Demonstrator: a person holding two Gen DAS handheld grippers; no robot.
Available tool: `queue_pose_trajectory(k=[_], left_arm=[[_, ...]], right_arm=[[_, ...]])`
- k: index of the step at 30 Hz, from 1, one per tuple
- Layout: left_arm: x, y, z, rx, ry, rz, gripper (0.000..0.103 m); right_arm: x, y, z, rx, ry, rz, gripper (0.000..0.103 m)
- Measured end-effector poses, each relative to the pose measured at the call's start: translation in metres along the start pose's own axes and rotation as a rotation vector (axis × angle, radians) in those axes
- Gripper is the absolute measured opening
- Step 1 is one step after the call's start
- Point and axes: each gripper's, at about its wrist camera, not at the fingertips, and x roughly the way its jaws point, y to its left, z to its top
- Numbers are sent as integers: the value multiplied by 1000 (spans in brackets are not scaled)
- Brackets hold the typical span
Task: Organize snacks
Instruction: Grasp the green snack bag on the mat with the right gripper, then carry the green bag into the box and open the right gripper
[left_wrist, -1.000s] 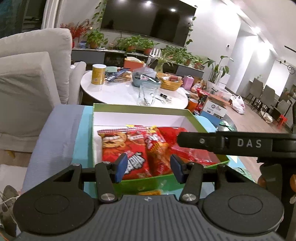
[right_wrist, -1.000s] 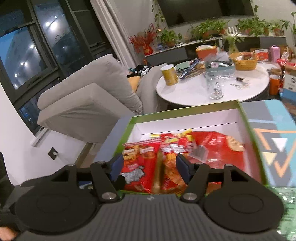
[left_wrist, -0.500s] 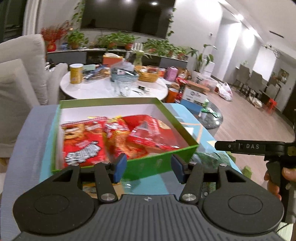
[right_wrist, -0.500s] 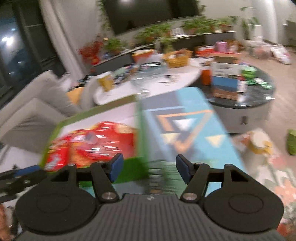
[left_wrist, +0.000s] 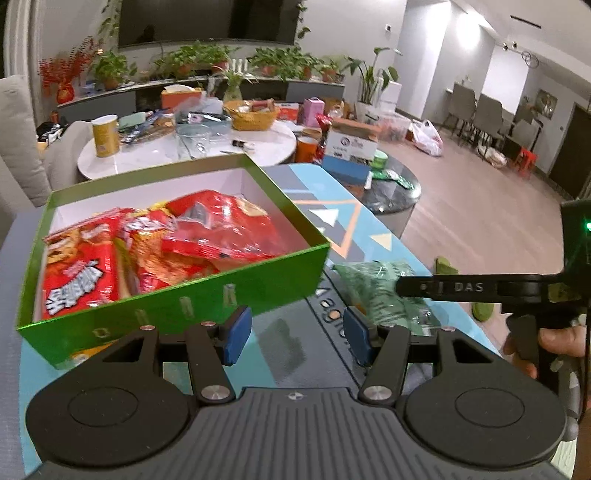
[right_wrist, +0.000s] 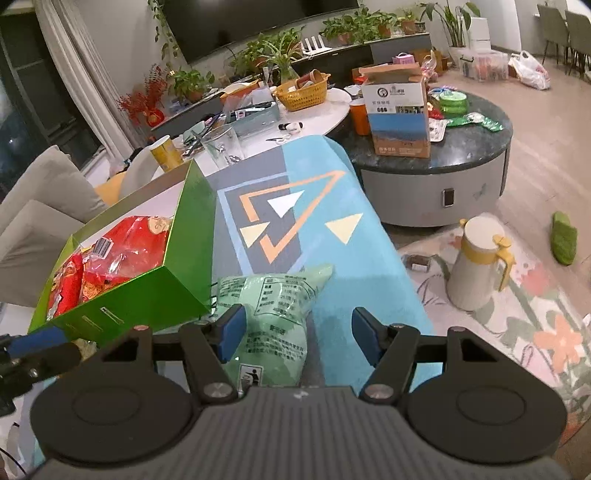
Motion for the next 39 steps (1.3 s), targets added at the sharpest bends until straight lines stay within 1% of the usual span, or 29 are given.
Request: queue_pose_trajectory(k=[3, 8, 12, 16, 18, 22, 24, 27, 31, 34, 38, 39], left_arm=[[7, -9, -2, 12, 19, -12, 53], [21, -23, -9, 27, 65, -48, 53], [32, -35, -16, 38, 108, -94, 53], [40, -45, -22, 74, 152, -124, 53], [41, -49, -27, 89, 164, -139, 55], [46, -55, -32, 111, 188, -139, 56], [49, -55, -33, 108, 200, -142, 58], [52, -54, -34, 101, 199, -155, 61], [54, -54, -35, 102, 185, -175, 60], [54, -51, -35, 85, 173, -182, 58], [47, -52, -34, 101, 139, -178, 52], [44, -54, -33, 107, 128, -175, 51]], right_arm=[[3, -6, -5, 38, 7, 36, 65], [3, -18, -8, 109, 29, 121, 65], [-3, -13, -14, 88, 28, 131, 65], [-6, -10, -18, 77, 33, 144, 65], [-8, -10, -20, 76, 32, 147, 65], [-8, -7, -22, 71, 37, 153, 65], [-8, -5, -22, 69, 41, 158, 65], [-8, -2, -23, 72, 51, 169, 65], [-9, 4, -25, 62, 74, 191, 65], [-8, 12, -30, 40, 98, 220, 65], [-12, 21, -31, 29, 85, 218, 64], [-14, 23, -30, 25, 79, 213, 60]])
